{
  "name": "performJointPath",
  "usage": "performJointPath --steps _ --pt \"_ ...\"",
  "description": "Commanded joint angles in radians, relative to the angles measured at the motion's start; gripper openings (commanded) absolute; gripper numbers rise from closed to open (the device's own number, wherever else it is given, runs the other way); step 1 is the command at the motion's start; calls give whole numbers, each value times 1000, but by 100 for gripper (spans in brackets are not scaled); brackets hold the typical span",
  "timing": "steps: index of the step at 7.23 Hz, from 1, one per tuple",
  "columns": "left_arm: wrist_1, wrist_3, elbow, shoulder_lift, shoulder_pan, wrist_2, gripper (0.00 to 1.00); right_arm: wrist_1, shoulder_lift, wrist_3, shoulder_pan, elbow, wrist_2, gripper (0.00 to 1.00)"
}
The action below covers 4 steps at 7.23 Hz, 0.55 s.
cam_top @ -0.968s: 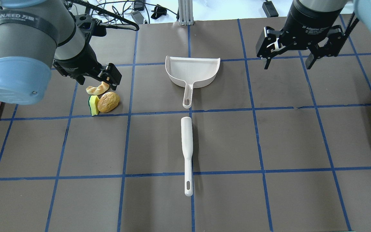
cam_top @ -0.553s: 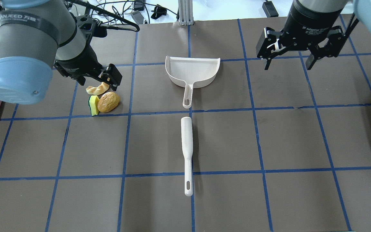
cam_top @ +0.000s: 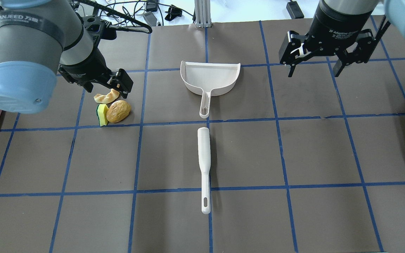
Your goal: Sweep and dump trash in nearest bin
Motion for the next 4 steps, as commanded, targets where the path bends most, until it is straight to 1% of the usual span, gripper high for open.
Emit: performJointPath --steps 1,2,3,4 --pt "7 -18 5 -12 0 -1 100 1 0 3 0 0 1 100" --pt "9 -5 8 9 0 8 100 5 -2 7 0 6 1 100" --pt "11 5 1 -28 0 5 100 4 -8 12 2 56 1 100" --pt "17 8 -1 -38 5 -1 100 2 -38 9 5 108 13 100"
